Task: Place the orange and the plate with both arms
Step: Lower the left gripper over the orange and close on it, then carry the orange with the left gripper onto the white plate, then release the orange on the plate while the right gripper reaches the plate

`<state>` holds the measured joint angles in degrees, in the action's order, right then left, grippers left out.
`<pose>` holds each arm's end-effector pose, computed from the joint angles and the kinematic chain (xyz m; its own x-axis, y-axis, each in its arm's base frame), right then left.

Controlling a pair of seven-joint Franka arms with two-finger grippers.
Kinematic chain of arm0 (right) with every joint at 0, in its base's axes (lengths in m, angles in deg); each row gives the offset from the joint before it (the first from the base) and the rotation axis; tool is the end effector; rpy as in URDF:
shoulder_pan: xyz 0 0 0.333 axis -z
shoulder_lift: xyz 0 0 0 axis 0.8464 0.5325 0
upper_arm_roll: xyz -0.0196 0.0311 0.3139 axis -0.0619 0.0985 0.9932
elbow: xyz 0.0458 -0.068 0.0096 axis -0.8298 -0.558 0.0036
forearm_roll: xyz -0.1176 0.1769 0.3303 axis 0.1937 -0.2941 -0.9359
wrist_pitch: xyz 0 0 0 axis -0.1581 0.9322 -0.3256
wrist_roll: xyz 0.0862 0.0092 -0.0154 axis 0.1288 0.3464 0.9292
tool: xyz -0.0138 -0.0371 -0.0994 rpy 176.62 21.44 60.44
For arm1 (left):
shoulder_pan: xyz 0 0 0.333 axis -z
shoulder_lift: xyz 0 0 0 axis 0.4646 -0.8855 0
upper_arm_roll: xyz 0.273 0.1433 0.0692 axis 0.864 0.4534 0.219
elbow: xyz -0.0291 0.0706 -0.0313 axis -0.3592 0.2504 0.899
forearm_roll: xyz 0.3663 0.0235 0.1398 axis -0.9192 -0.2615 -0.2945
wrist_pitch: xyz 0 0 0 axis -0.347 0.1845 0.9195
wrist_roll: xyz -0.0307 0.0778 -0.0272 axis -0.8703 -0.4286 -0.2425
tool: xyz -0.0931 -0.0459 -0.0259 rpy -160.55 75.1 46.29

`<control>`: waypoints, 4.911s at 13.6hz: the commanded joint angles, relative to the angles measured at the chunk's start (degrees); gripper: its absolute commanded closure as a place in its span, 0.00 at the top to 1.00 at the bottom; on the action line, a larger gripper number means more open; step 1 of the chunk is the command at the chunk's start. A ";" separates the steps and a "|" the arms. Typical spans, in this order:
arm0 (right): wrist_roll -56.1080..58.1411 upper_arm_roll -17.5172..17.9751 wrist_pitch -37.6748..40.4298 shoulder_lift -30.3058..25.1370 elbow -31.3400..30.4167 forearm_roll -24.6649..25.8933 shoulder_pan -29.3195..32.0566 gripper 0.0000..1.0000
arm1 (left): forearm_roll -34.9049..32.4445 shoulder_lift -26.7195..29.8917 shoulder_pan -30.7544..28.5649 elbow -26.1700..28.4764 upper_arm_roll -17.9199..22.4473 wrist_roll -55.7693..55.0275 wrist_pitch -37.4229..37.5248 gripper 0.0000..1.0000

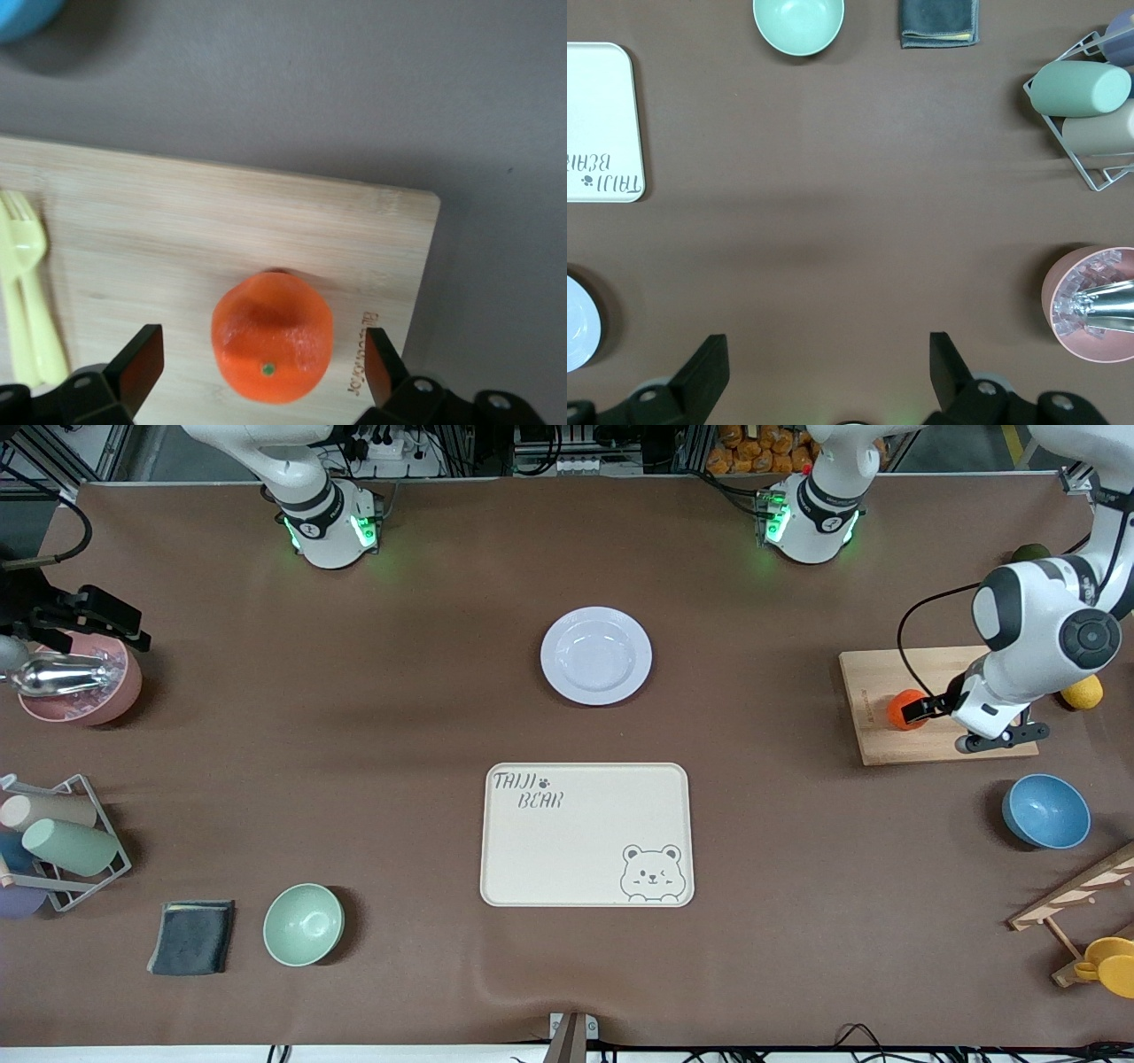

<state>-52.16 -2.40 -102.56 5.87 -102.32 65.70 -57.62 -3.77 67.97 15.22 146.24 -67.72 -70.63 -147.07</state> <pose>0.5388 -0.0054 0.6363 0.9978 0.0066 -0.0661 0.0050 -0.9997 -0.0246 0.4921 0.1047 0.2560 0.9768 0.1806 -0.1147 0.1711 -0.9813 -0.0880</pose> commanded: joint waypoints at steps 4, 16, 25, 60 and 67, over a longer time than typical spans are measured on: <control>-0.29 0.12 -0.71 -0.07 -0.91 0.10 -1.00 1.00 | -1.18 -3.97 -1.07 -0.48 -0.55 0.59 -1.77 1.00; -0.38 0.12 -2.29 0.55 -3.64 -0.60 -2.14 1.00 | -2.41 -7.24 -2.30 -1.35 -0.81 2.17 -1.60 0.08; -0.38 0.21 -4.93 2.48 -6.27 -3.32 -4.60 1.00 | -1.27 -5.19 -1.33 -11.70 -22.76 -5.88 5.14 0.07; 18.32 0.03 -20.20 9.87 -35.96 -40.66 -4.95 1.00 | -1.36 -11.13 26.20 -28.15 -30.00 -79.58 17.29 1.00; 27.91 0.03 -35.32 12.85 -47.75 -61.11 -18.02 1.00 | -1.44 -7.68 12.93 -49.15 -30.00 -53.77 38.63 1.00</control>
<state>-26.80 -2.07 -133.94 18.88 -146.98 10.87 -70.89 -4.76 60.27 30.55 101.93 -97.28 -130.29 -112.78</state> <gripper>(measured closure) 0.000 0.000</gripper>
